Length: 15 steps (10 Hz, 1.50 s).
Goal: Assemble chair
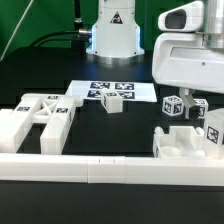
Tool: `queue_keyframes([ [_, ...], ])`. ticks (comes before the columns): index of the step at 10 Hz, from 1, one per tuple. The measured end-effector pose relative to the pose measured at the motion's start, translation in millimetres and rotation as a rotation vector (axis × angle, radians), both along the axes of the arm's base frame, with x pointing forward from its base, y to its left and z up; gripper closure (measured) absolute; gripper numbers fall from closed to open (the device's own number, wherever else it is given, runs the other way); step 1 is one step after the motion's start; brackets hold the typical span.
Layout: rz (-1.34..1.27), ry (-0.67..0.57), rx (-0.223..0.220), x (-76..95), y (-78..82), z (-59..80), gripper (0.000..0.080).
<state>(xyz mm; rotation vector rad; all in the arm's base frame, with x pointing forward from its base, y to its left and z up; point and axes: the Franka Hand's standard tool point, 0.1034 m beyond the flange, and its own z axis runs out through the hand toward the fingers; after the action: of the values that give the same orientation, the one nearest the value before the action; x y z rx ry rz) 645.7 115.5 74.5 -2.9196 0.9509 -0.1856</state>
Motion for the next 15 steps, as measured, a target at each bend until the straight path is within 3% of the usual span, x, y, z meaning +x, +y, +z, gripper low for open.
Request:
queue_keyframes([
  [1,0.077,-0.001,-0.012,-0.2,0.2,0.0,0.0151],
  [2,0.246,0.046,-0.066,-5.0,3.3,0.5,0.0151],
  [4,0.472,0.054,-0.093,-4.9,-1.0,-2.1,0.0151],
  [10,0.777,0.051,-0.123,-1.3,-6.8,0.3,0.0151],
  [12,0.733,0.048,-0.119,0.1,-6.5,1.1,0.0410],
  [13,0.733,0.048,-0.119,0.3,-6.5,1.2,0.0410],
  [14,0.696,0.048,-0.114,0.3,-6.1,1.2,0.0514],
  [15,0.603,0.049,-0.104,0.1,-6.0,1.1,0.0514],
])
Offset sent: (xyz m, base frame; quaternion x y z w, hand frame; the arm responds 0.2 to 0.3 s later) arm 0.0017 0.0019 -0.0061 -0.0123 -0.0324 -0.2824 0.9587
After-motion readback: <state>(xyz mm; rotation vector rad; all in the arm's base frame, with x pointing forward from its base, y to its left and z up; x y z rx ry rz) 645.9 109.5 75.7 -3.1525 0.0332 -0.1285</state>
